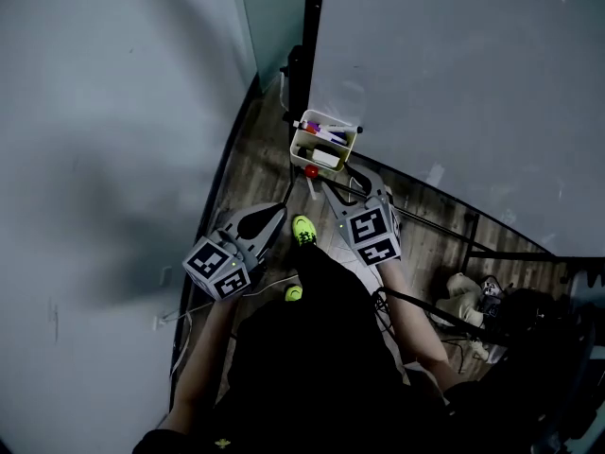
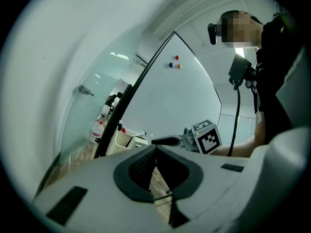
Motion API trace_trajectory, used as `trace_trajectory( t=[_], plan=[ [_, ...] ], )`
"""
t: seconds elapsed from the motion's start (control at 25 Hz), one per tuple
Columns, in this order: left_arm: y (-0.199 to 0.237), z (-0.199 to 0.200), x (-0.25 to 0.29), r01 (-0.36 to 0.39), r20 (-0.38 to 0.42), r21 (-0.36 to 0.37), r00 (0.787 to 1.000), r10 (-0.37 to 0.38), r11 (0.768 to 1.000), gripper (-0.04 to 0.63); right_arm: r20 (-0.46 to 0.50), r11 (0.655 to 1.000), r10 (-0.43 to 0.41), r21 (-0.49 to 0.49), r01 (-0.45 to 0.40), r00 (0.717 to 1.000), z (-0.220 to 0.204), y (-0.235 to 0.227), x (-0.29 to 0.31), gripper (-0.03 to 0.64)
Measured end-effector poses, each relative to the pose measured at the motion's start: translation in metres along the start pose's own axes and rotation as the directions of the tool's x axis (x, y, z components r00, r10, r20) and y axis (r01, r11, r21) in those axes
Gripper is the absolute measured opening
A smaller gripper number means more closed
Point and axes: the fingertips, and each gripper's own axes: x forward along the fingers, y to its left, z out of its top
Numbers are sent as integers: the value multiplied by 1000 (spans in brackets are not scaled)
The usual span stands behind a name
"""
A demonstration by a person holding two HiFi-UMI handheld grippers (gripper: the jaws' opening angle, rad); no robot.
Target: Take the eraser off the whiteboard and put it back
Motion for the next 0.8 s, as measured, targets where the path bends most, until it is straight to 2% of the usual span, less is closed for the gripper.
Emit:
trace_trajectory(
  t=[0.32,0.8],
  plan=[
    [9,-2,1,-26,8,-50,1000,26,998,20,-15,999,12,-32,-12,1000,0,-5,12,196],
    [17,-4,-1,-42,1,-75,999,43,996,21,-17,998,22,-51,-23,1000,2,-11,25,196]
  ],
)
